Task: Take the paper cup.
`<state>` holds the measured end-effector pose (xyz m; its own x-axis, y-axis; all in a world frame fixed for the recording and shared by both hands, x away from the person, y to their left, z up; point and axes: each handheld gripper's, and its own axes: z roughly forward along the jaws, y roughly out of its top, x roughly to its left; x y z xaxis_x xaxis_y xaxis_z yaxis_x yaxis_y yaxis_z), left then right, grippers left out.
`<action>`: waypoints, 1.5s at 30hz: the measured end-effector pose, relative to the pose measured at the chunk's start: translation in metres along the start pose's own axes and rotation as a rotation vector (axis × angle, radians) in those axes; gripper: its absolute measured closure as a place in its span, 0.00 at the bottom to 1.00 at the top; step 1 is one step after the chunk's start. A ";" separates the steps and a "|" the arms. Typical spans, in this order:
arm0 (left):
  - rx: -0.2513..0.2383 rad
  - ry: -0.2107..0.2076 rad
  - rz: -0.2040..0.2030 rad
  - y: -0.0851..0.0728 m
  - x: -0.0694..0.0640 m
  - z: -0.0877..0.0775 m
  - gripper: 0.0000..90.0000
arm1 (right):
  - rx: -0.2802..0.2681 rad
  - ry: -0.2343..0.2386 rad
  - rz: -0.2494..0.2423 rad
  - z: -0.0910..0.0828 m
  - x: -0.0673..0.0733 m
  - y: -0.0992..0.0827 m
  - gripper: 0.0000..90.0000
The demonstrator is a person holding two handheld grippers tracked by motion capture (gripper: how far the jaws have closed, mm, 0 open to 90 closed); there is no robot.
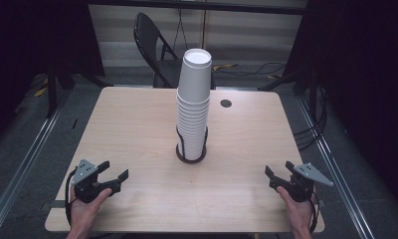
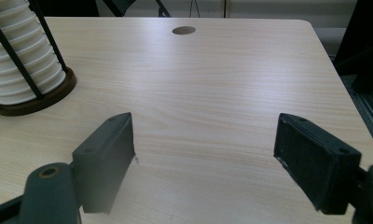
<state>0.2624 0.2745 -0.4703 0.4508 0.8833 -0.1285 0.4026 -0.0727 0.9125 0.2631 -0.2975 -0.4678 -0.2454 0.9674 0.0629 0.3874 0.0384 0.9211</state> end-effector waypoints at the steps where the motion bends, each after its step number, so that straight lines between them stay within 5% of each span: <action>1: 0.000 0.002 0.000 0.000 0.000 0.000 0.23 | -0.002 0.002 0.007 0.000 0.000 0.000 0.22; 28: 0.023 -0.022 0.019 -0.001 -0.005 0.006 0.23 | 0.016 0.106 0.009 -0.001 0.006 0.007 0.29; 45: 0.030 -0.041 0.033 -0.002 -0.011 0.006 0.23 | -0.040 0.268 -0.036 0.006 0.049 0.049 0.21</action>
<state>0.2610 0.2621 -0.4728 0.4965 0.8604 -0.1149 0.4103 -0.1160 0.9045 0.2757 -0.2470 -0.4218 -0.4870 0.8645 0.1244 0.3397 0.0563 0.9389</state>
